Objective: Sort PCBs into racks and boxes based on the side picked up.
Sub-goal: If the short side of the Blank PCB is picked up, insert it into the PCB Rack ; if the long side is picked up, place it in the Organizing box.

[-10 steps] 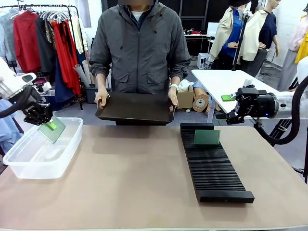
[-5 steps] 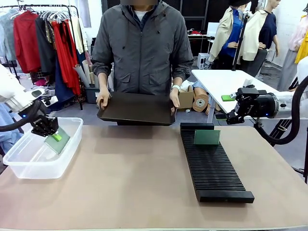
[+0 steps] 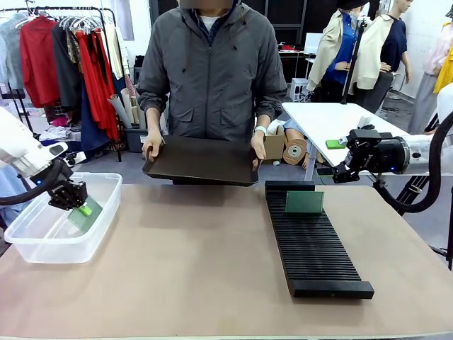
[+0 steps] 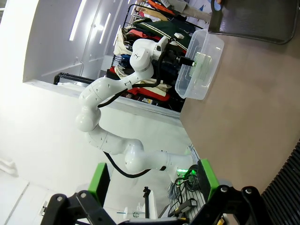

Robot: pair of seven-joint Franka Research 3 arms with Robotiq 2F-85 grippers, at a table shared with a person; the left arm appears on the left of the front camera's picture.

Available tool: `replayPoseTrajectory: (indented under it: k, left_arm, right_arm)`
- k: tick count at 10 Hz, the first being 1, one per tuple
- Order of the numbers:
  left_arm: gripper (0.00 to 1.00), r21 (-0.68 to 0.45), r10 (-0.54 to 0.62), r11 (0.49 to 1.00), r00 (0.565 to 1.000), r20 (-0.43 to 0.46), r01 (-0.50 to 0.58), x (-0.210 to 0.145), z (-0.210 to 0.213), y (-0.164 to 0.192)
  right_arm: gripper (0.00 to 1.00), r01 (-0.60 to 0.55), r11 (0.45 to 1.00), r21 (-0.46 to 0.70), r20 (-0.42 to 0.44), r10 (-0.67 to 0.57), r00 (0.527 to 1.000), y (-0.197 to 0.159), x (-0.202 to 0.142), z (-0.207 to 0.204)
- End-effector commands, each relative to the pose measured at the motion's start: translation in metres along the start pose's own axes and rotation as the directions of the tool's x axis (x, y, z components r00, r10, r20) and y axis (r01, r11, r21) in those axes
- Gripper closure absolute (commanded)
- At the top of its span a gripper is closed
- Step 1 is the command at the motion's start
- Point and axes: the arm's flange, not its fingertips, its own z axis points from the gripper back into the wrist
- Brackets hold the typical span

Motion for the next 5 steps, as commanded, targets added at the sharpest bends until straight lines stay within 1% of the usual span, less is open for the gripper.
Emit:
replayPoseTrajectory:
  k: [1,3,5]
  left_arm:
    - [0.83,-0.022,-0.017,1.0,0.999,0.033,0.018,-0.001,-0.002,0.001]
    - [0.43,-0.018,0.002,1.0,1.0,0.025,-0.001,-0.001,-0.005,0.009]
    - [0.03,0.009,0.019,1.0,0.999,0.036,-0.019,-0.001,0.007,0.008]
  right_arm:
    - [0.0,0.007,1.0,0.005,-0.004,-0.007,1.0,0.003,0.0,0.0]
    - [0.0,0.007,1.0,0.005,-0.004,-0.007,1.0,0.003,0.0,0.0]
    - [0.0,0.007,1.0,0.005,-0.004,-0.007,1.0,0.003,0.0,0.0]
